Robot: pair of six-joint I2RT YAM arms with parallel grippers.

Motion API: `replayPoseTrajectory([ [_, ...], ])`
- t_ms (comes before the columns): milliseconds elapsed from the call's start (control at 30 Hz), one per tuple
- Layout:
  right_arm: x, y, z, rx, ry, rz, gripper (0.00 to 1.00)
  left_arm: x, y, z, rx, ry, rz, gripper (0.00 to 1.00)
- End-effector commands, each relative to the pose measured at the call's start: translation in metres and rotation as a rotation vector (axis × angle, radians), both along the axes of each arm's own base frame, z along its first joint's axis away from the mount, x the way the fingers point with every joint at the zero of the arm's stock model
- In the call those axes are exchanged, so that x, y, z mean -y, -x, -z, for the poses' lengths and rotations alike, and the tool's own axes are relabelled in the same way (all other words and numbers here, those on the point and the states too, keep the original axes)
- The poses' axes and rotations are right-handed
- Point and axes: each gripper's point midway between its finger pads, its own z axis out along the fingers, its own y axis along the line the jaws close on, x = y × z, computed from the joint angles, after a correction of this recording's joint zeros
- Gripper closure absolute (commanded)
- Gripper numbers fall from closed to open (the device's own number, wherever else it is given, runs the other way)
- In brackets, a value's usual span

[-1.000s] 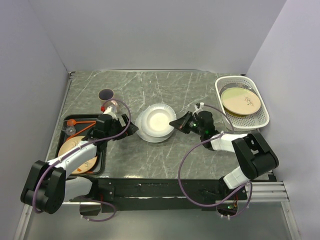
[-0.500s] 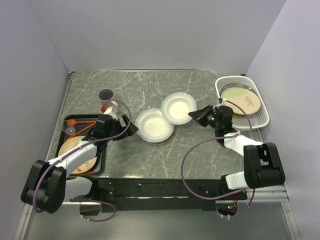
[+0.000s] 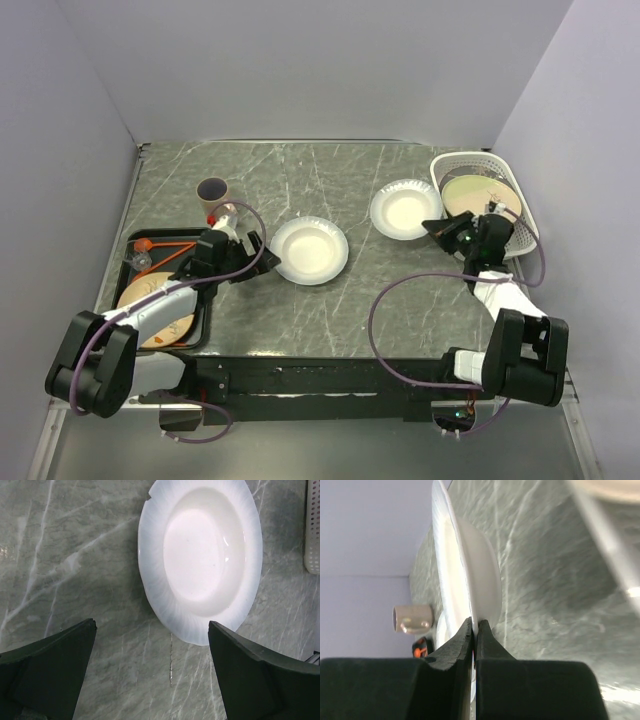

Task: Place the plates into the plastic bin on the countertop
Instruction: Place the plate in the plastic bin.

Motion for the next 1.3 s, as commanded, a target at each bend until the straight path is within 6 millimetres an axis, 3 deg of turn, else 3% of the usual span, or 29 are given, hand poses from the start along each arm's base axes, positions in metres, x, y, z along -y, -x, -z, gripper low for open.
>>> replayPoseTrajectory([
  [0,0.020,-0.015,-0.064,0.180,0.031,0.016,1.00,0.006,0.001,-0.010,0.036,0.030,0.014,0.01],
  [233,0.056,-0.019,-0.067,0.170,0.014,0.084,1.00,0.005,0.003,-0.011,0.035,0.017,0.014,0.01],
  [600,0.094,-0.027,-0.075,0.186,-0.023,0.156,1.00,0.004,0.005,-0.008,0.029,0.006,0.019,0.01],
  [1267,0.132,-0.028,-0.099,0.211,-0.043,0.265,1.00,0.018,0.005,0.003,0.014,0.049,0.060,0.01],
])
